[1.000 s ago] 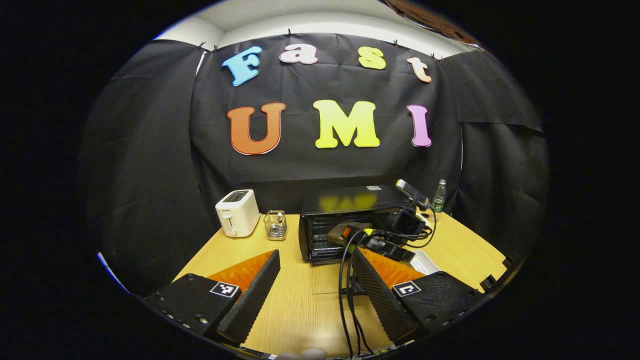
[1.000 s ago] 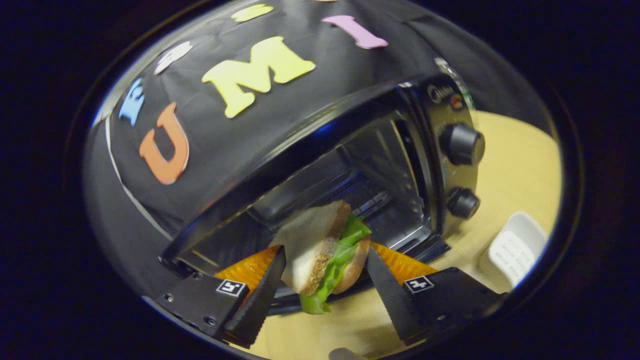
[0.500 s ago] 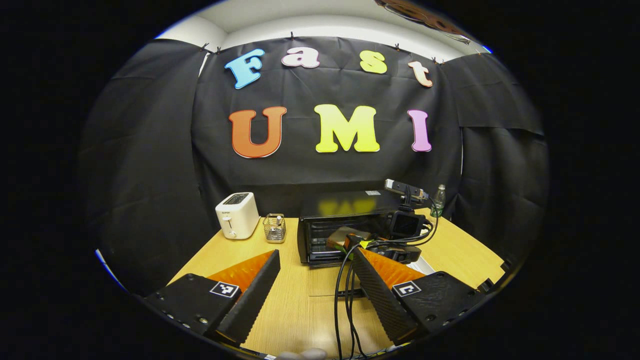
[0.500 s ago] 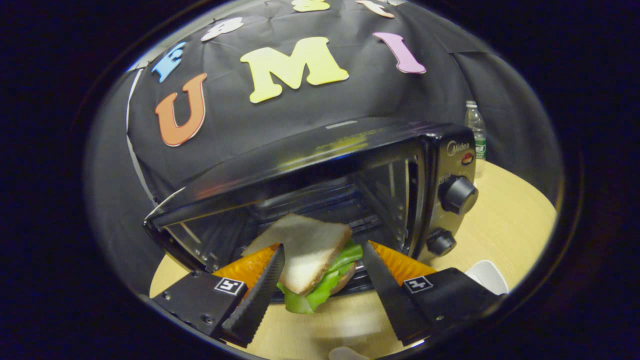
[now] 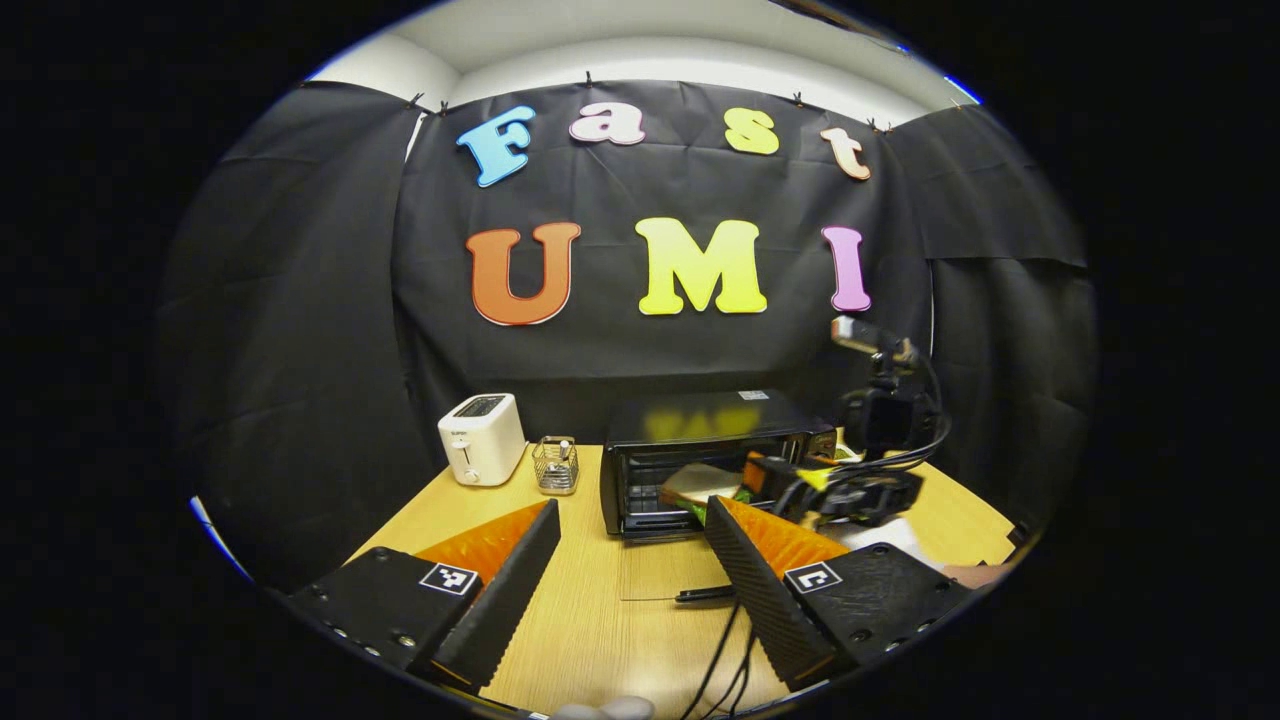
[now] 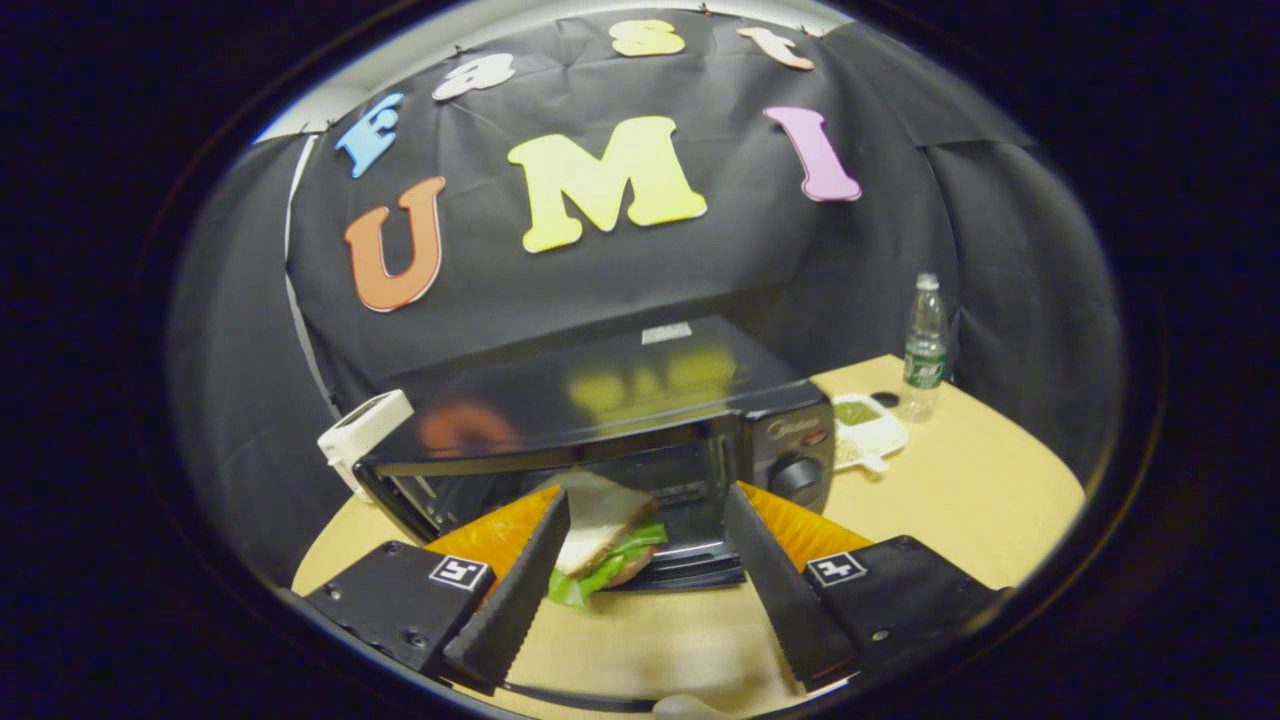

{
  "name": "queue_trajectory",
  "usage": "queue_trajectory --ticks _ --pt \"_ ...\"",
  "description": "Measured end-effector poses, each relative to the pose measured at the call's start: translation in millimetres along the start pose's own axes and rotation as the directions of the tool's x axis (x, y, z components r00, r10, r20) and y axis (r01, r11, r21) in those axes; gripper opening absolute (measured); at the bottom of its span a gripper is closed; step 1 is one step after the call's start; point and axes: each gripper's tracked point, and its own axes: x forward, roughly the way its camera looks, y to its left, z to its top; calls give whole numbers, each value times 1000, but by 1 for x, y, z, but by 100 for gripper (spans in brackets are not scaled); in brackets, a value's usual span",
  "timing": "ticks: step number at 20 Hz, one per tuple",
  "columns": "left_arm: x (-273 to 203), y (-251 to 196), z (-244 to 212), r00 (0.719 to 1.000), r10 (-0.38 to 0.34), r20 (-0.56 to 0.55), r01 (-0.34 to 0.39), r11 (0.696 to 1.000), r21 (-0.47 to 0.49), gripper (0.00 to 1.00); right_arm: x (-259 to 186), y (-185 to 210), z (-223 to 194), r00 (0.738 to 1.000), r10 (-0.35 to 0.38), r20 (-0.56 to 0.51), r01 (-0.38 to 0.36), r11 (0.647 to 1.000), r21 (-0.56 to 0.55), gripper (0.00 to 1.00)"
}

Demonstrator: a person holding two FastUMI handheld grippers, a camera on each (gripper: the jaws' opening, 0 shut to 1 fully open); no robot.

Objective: Open the electric oven with the left hand, put the food in, and close the electric oven.

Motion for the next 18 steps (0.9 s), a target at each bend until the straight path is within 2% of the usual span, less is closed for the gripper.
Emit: queue_trajectory --ticks 1,2,3,4,5,10,15,18 --pt "1 -1 -4 1000 7 -2 -7 1000 3 96 -15 -8 10 1000 6 15 -6 1000 -11 96" --pt "1 -1 -8 1000 14 -6 -14 1000 7 96 -31 -16 22 999 12 35 -11 1000 -23 100" --pt "2 -2 -13 1000 18 -13 -18 1000 14 96 -45 -26 36 998 16 58 -13 999 -41 96" --pt "5 -3 -19 999 26 -21 -26 999 22 96 -59 -37 47 997 17 76 -13 998 -60 100" --pt "8 -8 -25 999 29 -25 -28 999 34 95 -72 -46 56 996 20 89 -13 997 -81 96" --pt "23 -25 -71 994 48 -100 -43 998 50 96 -133 -95 108 986 35 161 -13 990 -137 96" --pt "43 -58 -127 980 47 -194 -38 998 51 96 -181 -150 133 984 25 176 6 985 -171 96" --pt "58 -86 -157 973 18 -232 -10 999 33 96 -200 -186 136 988 -2 154 33 980 -194 96"
